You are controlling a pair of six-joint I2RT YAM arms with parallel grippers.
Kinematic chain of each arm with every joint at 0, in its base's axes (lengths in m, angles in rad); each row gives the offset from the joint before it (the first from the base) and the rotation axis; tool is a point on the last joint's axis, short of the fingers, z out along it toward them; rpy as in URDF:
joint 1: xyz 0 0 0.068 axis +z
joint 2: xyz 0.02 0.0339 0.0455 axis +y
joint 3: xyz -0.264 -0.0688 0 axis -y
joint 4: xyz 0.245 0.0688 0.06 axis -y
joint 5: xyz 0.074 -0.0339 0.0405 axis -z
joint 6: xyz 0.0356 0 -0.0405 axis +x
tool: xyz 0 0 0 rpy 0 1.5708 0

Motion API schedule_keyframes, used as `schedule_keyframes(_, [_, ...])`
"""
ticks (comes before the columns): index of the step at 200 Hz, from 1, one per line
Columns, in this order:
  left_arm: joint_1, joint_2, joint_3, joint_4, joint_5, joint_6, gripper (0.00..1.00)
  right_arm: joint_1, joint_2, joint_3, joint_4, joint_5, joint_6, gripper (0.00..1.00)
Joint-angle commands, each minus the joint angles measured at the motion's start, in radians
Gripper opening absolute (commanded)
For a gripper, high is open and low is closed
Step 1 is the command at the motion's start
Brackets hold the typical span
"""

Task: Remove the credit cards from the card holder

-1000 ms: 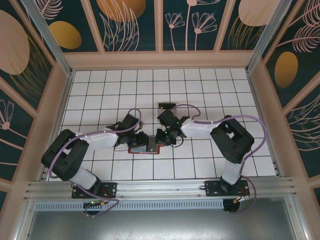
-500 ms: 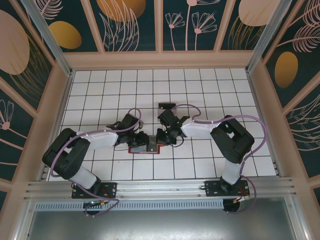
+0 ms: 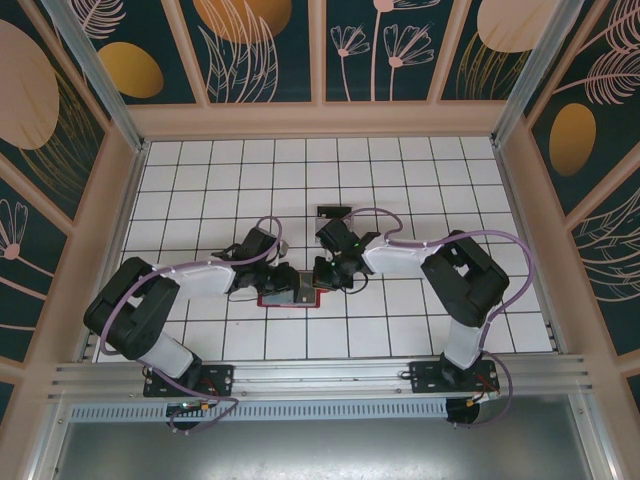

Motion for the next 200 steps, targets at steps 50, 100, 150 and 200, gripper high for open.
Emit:
schedule_keyframes(50, [-0.01,-0.021,-0.006,0.04,0.057,-0.003,0.19,0.003,0.029,-0.041,-0.015,0.057,0.004,0.05])
schedule_keyframes(100, [-0.01,-0.029,-0.015,0.028,0.015,0.0,0.03,0.002,0.03,-0.044,-0.021,0.065,0.004,0.09])
schedule_keyframes(150, [-0.011,-0.103,-0.026,-0.072,-0.057,0.035,0.0,-0.01,0.023,-0.06,-0.029,0.081,0.004,0.15])
schedule_keyframes(200, [-0.01,-0.178,-0.009,-0.181,-0.124,0.078,0.0,-0.015,0.017,-0.059,-0.05,0.099,-0.009,0.14])
